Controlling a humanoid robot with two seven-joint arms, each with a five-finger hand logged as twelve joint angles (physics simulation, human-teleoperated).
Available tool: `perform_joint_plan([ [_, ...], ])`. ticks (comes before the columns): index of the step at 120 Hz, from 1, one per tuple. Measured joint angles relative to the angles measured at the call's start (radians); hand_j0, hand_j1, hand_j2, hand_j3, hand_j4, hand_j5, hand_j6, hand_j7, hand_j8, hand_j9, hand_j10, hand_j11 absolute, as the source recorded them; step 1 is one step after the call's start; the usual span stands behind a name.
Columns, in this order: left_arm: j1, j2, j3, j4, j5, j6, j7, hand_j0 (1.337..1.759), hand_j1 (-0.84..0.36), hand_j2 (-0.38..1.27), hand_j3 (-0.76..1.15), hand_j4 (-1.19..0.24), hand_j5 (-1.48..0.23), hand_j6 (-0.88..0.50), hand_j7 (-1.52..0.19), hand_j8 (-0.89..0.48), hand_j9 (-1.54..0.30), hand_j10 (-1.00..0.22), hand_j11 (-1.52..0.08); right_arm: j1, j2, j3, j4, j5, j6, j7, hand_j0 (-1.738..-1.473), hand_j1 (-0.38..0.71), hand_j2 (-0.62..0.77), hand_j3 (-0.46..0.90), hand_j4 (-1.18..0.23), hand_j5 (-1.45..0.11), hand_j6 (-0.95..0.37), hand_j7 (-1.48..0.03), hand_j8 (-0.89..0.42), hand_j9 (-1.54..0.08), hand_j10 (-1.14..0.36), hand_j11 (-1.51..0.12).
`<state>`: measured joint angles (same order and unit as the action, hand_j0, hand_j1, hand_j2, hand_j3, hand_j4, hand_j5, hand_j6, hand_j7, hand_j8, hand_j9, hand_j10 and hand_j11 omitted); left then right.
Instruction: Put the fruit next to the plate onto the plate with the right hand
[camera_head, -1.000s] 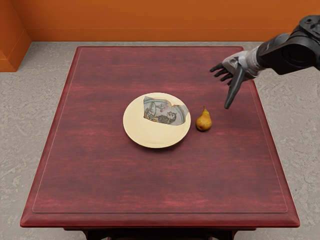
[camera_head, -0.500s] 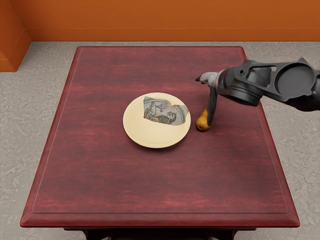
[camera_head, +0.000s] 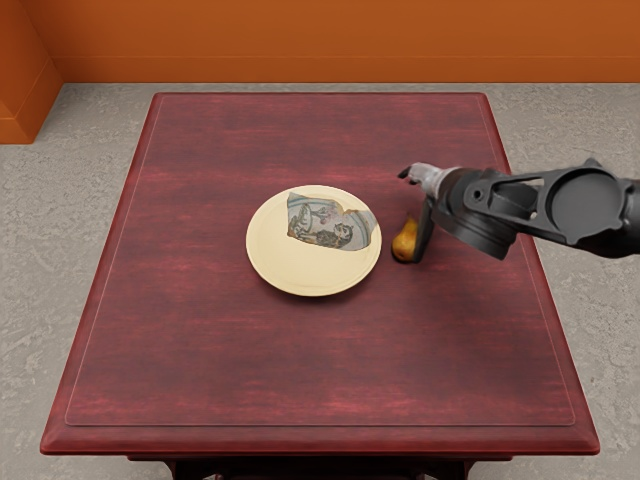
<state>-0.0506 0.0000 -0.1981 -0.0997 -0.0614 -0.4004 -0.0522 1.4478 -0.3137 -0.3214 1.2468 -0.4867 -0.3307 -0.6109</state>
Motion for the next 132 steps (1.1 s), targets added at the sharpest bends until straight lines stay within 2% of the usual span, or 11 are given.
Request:
perform_joint_plan([
  [50, 0.000, 0.000, 0.000, 0.000, 0.000, 0.000, 0.000, 1.658, 0.33, 0.00, 0.00, -0.01, -0.02, -0.01, -0.02, -0.01, -0.02, -0.01, -0.02, -0.016, 0.046, -0.060, -0.013, -0.006, -0.111, 0.000, -1.658, -0.20, -0.02, 0.00, -0.13, -0.17, -0.13, -0.17, -0.13, -0.17, -0.13, -0.17],
  [98, 0.000, 0.000, 0.000, 0.000, 0.000, 0.000, 0.000, 1.658, 0.33, 0.00, 0.00, -0.01, -0.02, -0.01, -0.02, -0.01, -0.02, -0.01, -0.02, -0.013, 0.079, -0.076, -0.019, -0.006, -0.126, 0.000, -1.658, -0.16, -0.02, 0.00, -0.17, -0.23, -0.18, -0.22, -0.17, -0.23, -0.17, -0.23],
  [132, 0.000, 0.000, 0.000, 0.000, 0.000, 0.000, 0.000, 1.658, 0.33, 0.00, 0.00, -0.01, -0.02, -0.01, -0.02, -0.01, -0.02, -0.01, -0.02, -0.009, 0.089, -0.076, -0.018, 0.000, -0.122, 0.000, -1.658, -0.08, -0.03, 0.00, -0.24, -0.32, -0.25, -0.32, -0.24, -0.32, -0.24, -0.32],
])
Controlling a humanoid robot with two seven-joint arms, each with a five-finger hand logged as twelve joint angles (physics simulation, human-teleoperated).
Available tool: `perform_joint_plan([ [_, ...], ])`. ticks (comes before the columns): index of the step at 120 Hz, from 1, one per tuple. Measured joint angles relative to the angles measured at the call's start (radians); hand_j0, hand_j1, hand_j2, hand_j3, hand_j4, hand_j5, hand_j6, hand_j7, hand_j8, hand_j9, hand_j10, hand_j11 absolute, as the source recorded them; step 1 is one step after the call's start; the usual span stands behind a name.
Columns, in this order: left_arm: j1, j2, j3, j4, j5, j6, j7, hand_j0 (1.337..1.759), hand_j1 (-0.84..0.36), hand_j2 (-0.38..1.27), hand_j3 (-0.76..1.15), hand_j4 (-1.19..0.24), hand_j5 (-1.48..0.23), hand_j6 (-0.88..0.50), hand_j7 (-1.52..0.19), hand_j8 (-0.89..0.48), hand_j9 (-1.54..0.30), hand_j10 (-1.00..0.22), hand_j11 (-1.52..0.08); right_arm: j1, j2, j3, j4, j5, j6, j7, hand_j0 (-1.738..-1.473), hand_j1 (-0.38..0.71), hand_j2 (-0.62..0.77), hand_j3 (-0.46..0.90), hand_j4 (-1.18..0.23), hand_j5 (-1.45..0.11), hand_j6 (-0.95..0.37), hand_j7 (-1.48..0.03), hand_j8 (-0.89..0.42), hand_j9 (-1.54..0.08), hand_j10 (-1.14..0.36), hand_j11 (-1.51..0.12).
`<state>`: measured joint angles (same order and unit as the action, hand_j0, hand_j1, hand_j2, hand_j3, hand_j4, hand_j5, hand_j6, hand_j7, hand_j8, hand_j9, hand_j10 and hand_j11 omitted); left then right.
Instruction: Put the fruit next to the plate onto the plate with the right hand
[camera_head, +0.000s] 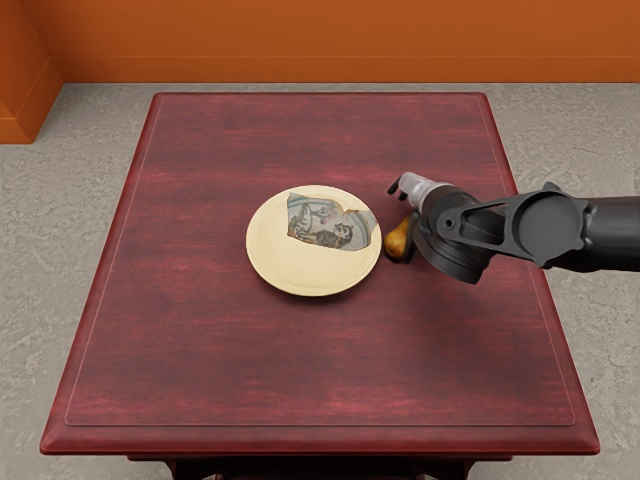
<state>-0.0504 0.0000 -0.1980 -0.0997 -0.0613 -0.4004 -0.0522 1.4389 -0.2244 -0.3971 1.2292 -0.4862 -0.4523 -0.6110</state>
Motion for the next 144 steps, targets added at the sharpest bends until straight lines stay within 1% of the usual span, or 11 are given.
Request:
perform_joint_plan([
  [11, 0.000, 0.000, 0.000, 0.000, 0.000, 0.000, 0.000, 1.658, 0.33, 0.00, 0.00, -0.01, -0.02, -0.01, -0.02, -0.01, -0.02, -0.01, -0.02, -0.003, 0.000, 0.000, 0.001, 0.000, 0.001, 0.000, -1.658, -0.04, -0.03, 0.00, -0.27, -0.37, -0.28, -0.36, -0.28, -0.37, -0.27, -0.37],
  [31, 0.000, 0.000, 0.000, 0.000, 0.000, 0.000, 0.000, 1.658, 0.33, 0.00, 0.00, -0.01, -0.02, -0.01, -0.02, -0.01, -0.02, -0.01, -0.02, -0.006, -0.004, -0.001, 0.005, 0.000, 0.003, 0.000, -1.657, 0.00, -0.01, 0.00, -0.32, -0.43, -0.32, -0.42, -0.31, -0.43, -0.32, -0.43],
  [36, 0.000, 0.000, 0.000, 0.000, 0.000, 0.000, 0.000, 1.658, 0.33, 0.00, 0.00, -0.01, -0.02, -0.01, -0.02, -0.01, -0.02, -0.01, -0.02, -0.007, -0.005, -0.001, 0.006, 0.000, 0.003, 0.000, -1.658, 0.02, 0.03, 0.00, -0.33, -0.44, -0.33, -0.43, -0.32, -0.44, -0.33, -0.44],
  [48, 0.000, 0.000, 0.000, 0.000, 0.000, 0.000, 0.000, 1.658, 0.33, 0.00, 0.00, -0.01, -0.02, -0.01, -0.02, -0.01, -0.02, -0.01, -0.02, -0.009, -0.005, -0.002, 0.007, -0.001, 0.004, 0.001, -1.657, 0.03, 0.00, 0.00, -0.34, -0.47, -0.35, -0.45, -0.34, -0.47, -0.34, -0.47],
  [61, 0.000, 0.000, 0.000, 0.000, 0.000, 0.000, 0.000, 1.658, 0.33, 0.00, 0.00, -0.01, -0.02, -0.01, -0.02, -0.01, -0.02, -0.01, -0.02, -0.009, -0.006, -0.003, 0.009, -0.001, 0.005, 0.001, -1.656, 0.03, -0.02, 0.00, -0.35, -0.49, -0.37, -0.48, -0.32, -0.49, -0.35, -0.49],
  [89, 0.000, 0.000, 0.000, 0.000, 0.000, 0.000, 0.000, 1.658, 0.33, 0.00, 0.00, -0.01, -0.02, -0.01, -0.02, -0.01, -0.02, -0.01, -0.02, -0.006, -0.013, -0.002, 0.020, 0.000, 0.005, 0.001, -1.657, 0.08, 0.04, 0.00, -0.41, -0.55, -0.42, -0.54, -0.24, -0.55, -0.41, -0.55],
  [98, 0.000, 0.000, 0.000, 0.000, 0.000, 0.000, 0.000, 1.658, 0.33, 0.00, 0.00, -0.01, -0.02, -0.01, -0.02, -0.01, -0.02, -0.01, -0.02, -0.006, -0.015, -0.001, 0.022, -0.001, 0.005, 0.001, -1.656, 0.09, 0.05, 0.00, -0.42, -0.58, -0.40, -0.56, -0.23, -0.57, -0.42, -0.58],
  [128, 0.000, 0.000, 0.000, 0.000, 0.000, 0.000, 0.000, 1.658, 0.33, 0.00, 0.00, -0.01, -0.02, -0.01, -0.02, -0.01, -0.02, -0.01, -0.02, -0.005, -0.039, 0.000, 0.050, -0.002, 0.003, 0.001, -1.657, 0.12, 0.16, 0.00, -0.48, -0.65, -0.39, -0.64, -0.23, -0.65, -0.48, -0.66],
  [144, 0.000, 0.000, 0.000, 0.000, 0.000, 0.000, 0.000, 1.658, 0.33, 0.00, 0.00, -0.01, -0.02, -0.01, -0.02, -0.01, -0.02, -0.01, -0.02, 0.000, -0.062, 0.002, 0.081, -0.002, -0.001, 0.001, -1.657, 0.13, 0.28, 0.00, -0.52, -0.71, -0.43, -0.69, -0.26, -0.71, -0.52, -0.72],
])
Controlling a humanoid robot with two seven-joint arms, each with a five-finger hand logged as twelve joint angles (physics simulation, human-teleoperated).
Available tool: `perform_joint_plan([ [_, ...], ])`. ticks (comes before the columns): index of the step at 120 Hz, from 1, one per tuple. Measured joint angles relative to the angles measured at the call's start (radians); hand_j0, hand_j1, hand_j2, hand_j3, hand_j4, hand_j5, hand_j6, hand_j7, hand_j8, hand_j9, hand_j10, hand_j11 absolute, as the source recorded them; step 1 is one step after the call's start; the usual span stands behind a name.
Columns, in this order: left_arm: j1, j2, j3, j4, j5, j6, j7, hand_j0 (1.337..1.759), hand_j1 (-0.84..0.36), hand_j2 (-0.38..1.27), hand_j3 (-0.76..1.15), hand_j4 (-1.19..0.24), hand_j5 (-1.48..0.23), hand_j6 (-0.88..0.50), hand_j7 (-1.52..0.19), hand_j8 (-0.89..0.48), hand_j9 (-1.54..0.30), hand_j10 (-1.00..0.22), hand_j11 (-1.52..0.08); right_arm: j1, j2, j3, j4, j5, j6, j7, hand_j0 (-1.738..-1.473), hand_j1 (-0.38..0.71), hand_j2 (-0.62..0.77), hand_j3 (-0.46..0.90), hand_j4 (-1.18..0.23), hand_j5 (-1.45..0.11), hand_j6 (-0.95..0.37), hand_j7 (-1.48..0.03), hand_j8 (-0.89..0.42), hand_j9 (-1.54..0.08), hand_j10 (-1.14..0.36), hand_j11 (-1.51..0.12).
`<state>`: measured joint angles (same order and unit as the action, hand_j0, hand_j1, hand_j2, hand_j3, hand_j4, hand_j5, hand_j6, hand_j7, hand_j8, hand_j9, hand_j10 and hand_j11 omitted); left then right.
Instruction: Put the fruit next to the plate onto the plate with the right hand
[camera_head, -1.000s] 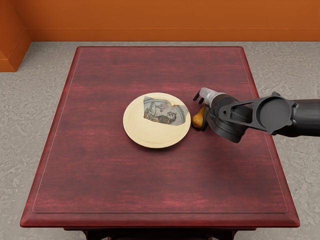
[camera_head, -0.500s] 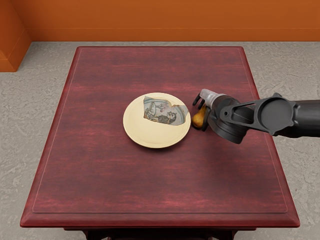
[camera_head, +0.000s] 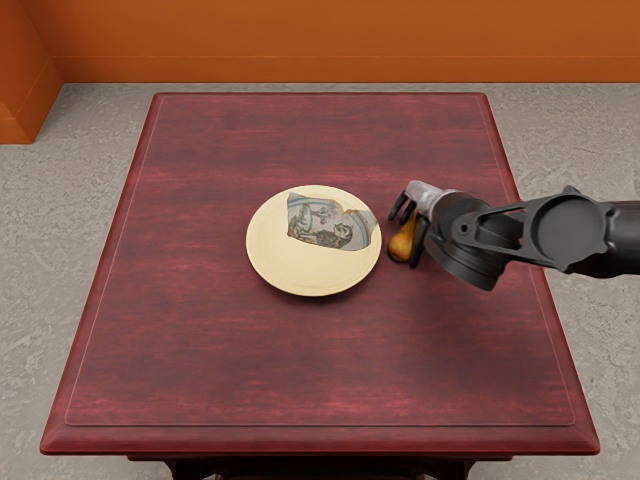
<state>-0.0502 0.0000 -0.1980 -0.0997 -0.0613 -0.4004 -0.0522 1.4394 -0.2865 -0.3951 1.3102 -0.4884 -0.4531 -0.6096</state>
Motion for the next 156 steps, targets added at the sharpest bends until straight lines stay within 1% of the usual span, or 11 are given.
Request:
perform_joint_plan([
  [19, 0.000, 0.000, 0.000, 0.000, 0.000, 0.000, 0.000, 1.658, 0.33, 0.00, 0.00, -0.01, -0.02, -0.01, -0.02, -0.01, -0.02, -0.01, -0.02, 0.002, -0.025, 0.002, 0.030, -0.001, -0.012, 0.000, -1.658, 0.12, 0.40, 0.00, -0.55, -0.76, -0.49, -0.74, -0.32, -0.77, -0.55, -0.77],
  [30, 0.001, 0.000, 0.000, 0.000, 0.000, 0.000, 0.000, 1.658, 0.33, 0.00, 0.00, -0.01, -0.02, -0.01, -0.02, -0.01, -0.02, -0.01, -0.02, 0.002, -0.032, 0.002, 0.040, -0.002, -0.015, 0.000, -1.658, 0.10, 0.42, 0.00, -0.57, -0.78, -0.52, -0.76, -0.35, -0.79, -0.56, -0.80],
  [41, 0.000, 0.000, 0.000, 0.000, 0.000, 0.000, 0.000, 1.658, 0.33, 0.00, 0.00, -0.01, -0.02, -0.01, -0.02, -0.01, -0.02, -0.01, -0.02, 0.002, -0.039, 0.003, 0.049, -0.003, -0.017, 0.000, -1.658, 0.11, 0.51, 0.00, -0.59, -0.80, -0.55, -0.79, -0.38, -0.82, -0.58, -0.82],
  [46, 0.000, 0.000, 0.000, 0.000, 0.000, 0.000, 0.000, 1.658, 0.33, 0.00, 0.00, -0.01, -0.02, -0.01, -0.02, -0.01, -0.02, -0.01, -0.02, 0.002, -0.042, 0.003, 0.054, -0.003, -0.017, 0.000, -1.658, 0.12, 0.57, 0.00, -0.60, -0.81, -0.56, -0.80, -0.39, -0.83, -0.59, -0.84],
  [48, 0.000, 0.000, 0.000, 0.000, 0.000, 0.000, 0.000, 1.658, 0.33, 0.00, 0.00, -0.01, -0.02, -0.01, -0.02, -0.01, -0.02, -0.01, -0.02, 0.002, -0.044, 0.003, 0.056, -0.003, -0.018, 0.000, -1.658, 0.12, 0.56, 0.00, -0.61, -0.82, -0.56, -0.81, -0.40, -0.84, -0.59, -0.84],
  [57, 0.000, 0.000, 0.000, 0.000, 0.000, 0.000, 0.000, 1.658, 0.33, 0.00, 0.00, -0.01, -0.02, -0.01, -0.02, -0.01, -0.02, -0.01, -0.02, 0.002, -0.051, 0.004, 0.064, -0.003, -0.019, 0.001, -1.658, 0.12, 0.58, 0.00, -0.63, -0.83, -0.57, -0.83, -0.41, -0.86, -0.61, -0.87],
  [71, 0.000, 0.000, 0.000, 0.000, 0.000, 0.000, 0.000, 1.658, 0.33, 0.00, 0.00, -0.01, -0.02, -0.01, -0.02, -0.01, -0.02, -0.01, -0.02, 0.002, -0.062, 0.006, 0.074, -0.003, -0.021, 0.001, -1.658, 0.09, 0.57, 0.00, -0.65, -0.85, -0.58, -0.85, -0.43, -0.88, -0.63, -0.89],
  [80, 0.001, 0.000, 0.000, 0.000, 0.000, 0.000, 0.000, 1.658, 0.33, 0.00, 0.00, -0.01, -0.02, -0.01, -0.02, -0.01, -0.02, -0.01, -0.02, 0.005, -0.084, 0.006, 0.097, -0.002, -0.021, -0.001, -1.658, 0.14, 0.59, 0.00, -0.64, -0.88, -0.53, -0.86, -0.40, -0.89, -0.63, -0.90],
  [101, 0.001, 0.000, 0.000, 0.000, 0.000, 0.000, 0.000, 1.658, 0.33, 0.00, 0.00, -0.01, -0.02, -0.01, -0.02, -0.01, -0.02, -0.01, -0.02, 0.018, -0.136, 0.012, 0.149, 0.001, -0.022, -0.001, -1.658, 0.17, 0.59, 0.00, -0.63, -0.93, -0.48, -0.87, -0.35, -0.92, -0.63, -0.93],
  [133, 0.001, 0.000, 0.000, 0.000, 0.000, 0.000, 0.000, 1.658, 0.33, 0.00, 0.00, -0.01, -0.02, -0.01, -0.02, -0.01, -0.02, -0.01, -0.02, 0.040, -0.176, 0.040, 0.192, 0.003, -0.016, 0.000, -1.658, 0.17, 0.59, 0.00, -0.62, -0.96, -0.47, -0.88, -0.33, -0.93, -0.63, -0.94],
  [156, 0.003, 0.000, 0.000, 0.000, 0.001, 0.000, 0.000, 1.658, 0.33, 0.00, 0.00, -0.01, -0.02, -0.01, -0.02, -0.01, -0.02, -0.01, -0.02, 0.049, -0.192, 0.071, 0.212, 0.004, -0.010, 0.000, -1.658, 0.17, 0.58, 0.00, -0.63, -0.95, -0.48, -0.88, -0.34, -0.92, -0.65, -0.93],
])
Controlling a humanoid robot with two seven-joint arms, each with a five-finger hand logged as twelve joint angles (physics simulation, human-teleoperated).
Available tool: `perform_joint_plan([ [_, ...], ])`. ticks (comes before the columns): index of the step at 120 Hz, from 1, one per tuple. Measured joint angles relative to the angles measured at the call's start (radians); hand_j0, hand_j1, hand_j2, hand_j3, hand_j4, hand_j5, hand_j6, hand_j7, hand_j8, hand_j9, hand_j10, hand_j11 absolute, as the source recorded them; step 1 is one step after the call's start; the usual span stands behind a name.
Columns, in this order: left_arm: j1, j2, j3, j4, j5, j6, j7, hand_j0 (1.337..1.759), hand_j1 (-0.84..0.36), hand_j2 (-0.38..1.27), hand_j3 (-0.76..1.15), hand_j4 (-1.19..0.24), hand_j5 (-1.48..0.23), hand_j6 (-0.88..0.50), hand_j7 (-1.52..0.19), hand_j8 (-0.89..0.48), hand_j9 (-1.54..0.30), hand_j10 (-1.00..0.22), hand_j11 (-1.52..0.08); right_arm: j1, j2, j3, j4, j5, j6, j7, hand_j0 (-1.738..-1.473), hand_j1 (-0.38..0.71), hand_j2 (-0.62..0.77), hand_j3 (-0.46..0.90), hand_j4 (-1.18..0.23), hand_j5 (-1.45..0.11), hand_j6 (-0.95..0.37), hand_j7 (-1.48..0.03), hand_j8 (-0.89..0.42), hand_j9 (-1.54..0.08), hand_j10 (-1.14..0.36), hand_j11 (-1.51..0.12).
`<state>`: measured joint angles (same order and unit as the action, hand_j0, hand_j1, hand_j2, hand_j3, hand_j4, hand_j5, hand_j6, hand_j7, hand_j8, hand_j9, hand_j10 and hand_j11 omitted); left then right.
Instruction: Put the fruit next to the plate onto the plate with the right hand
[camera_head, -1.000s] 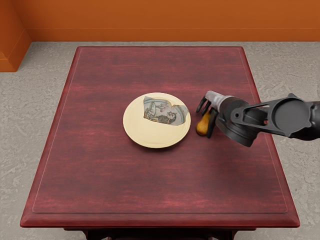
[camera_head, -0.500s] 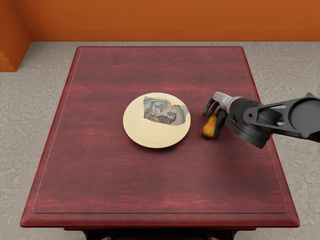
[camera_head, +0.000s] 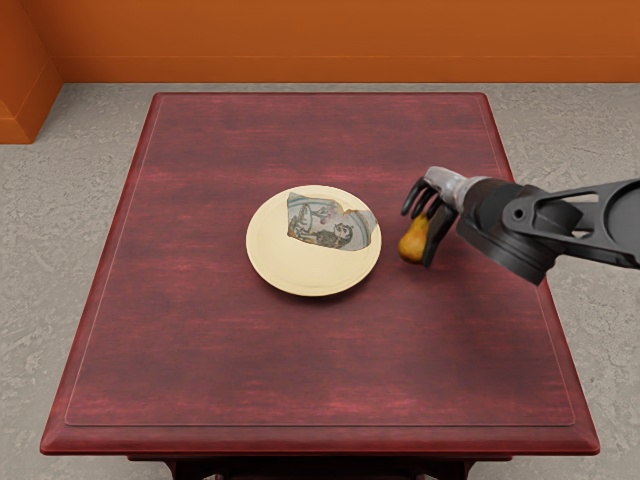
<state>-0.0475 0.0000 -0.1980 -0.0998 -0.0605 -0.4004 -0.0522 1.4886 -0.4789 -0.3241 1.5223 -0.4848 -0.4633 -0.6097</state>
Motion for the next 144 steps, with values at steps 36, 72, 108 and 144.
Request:
perform_joint_plan([
  [36, 0.002, 0.000, 0.000, 0.000, 0.001, 0.000, 0.000, 1.658, 0.33, 0.00, 0.00, -0.01, -0.02, -0.01, -0.02, -0.01, -0.02, -0.01, -0.02, 0.014, -0.010, 0.044, 0.018, 0.006, 0.013, 0.000, -1.658, 0.16, 0.58, 0.00, -0.64, -0.94, -0.49, -0.88, -0.36, -0.92, -0.65, -0.93],
  [72, 0.002, 0.000, 0.000, 0.001, 0.001, 0.000, 0.000, 1.658, 0.33, 0.00, 0.00, -0.01, -0.02, -0.01, -0.02, -0.01, -0.02, -0.01, -0.02, 0.009, -0.009, 0.108, 0.019, 0.010, 0.030, 0.000, -1.658, 0.15, 0.58, 0.00, -0.64, -0.94, -0.50, -0.89, -0.36, -0.93, -0.64, -0.94],
  [108, 0.002, 0.000, 0.000, 0.001, 0.001, 0.000, 0.000, 1.658, 0.33, 0.00, 0.00, -0.01, -0.02, -0.01, -0.02, -0.01, -0.02, -0.01, -0.02, 0.007, 0.032, 0.158, 0.006, 0.011, 0.035, 0.000, -1.658, 0.16, 0.58, 0.00, -0.64, -0.94, -0.50, -0.89, -0.36, -0.93, -0.64, -0.94],
  [144, 0.002, 0.000, 0.000, 0.002, 0.001, 0.000, 0.000, 1.658, 0.33, 0.00, 0.00, -0.01, -0.02, -0.01, -0.02, -0.01, -0.02, -0.01, -0.02, 0.036, 0.147, 0.199, -0.061, 0.031, 0.041, 0.000, -1.658, 0.16, 0.58, 0.00, -0.64, -0.94, -0.49, -0.89, -0.35, -0.93, -0.64, -0.94],
])
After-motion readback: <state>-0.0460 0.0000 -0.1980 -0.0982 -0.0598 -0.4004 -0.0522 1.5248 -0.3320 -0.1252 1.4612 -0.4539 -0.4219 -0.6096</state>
